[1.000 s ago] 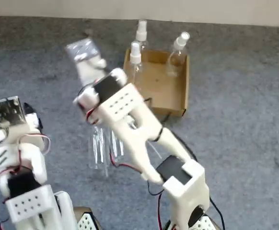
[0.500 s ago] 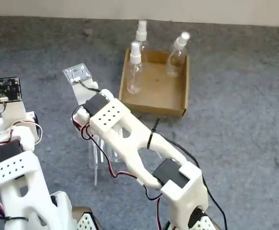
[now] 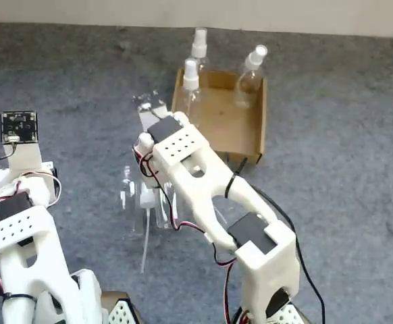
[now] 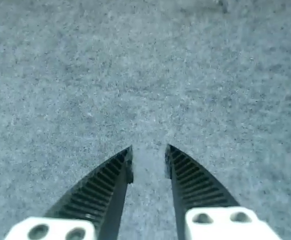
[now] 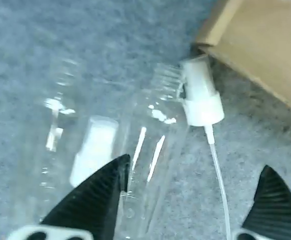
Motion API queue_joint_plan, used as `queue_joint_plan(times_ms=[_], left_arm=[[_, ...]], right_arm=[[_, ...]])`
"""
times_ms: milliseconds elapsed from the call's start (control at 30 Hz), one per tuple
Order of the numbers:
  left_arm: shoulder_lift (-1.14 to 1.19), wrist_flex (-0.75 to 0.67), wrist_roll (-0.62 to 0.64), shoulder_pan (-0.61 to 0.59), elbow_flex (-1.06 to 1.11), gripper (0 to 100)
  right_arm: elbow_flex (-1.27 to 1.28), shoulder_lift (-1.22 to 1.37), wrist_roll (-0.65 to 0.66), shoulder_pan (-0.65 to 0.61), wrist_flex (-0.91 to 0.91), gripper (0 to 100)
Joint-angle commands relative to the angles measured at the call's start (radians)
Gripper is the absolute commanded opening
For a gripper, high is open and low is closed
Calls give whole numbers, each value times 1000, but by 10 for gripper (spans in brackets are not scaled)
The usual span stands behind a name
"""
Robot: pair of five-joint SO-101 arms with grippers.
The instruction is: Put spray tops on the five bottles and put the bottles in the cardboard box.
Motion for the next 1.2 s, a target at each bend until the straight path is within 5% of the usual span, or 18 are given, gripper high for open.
queue_joint_plan(times_ms=[0, 500, 833, 1033, 1167], left_arm=[[2, 2, -9, -12, -47, 73], [-1, 5, -9, -5, -47, 73], [-5, 107, -9, 8, -76, 73], [-5, 367, 11, 153, -220, 73], [-5, 520, 143, 341, -320, 73]], right_arm=[[54, -67, 9, 30, -65, 299], [272, -73, 3, -35, -205, 221], [162, -197, 12, -15, -25, 12], [147, -426, 196, 71, 137, 3], [150, -527, 397, 232, 300, 3]])
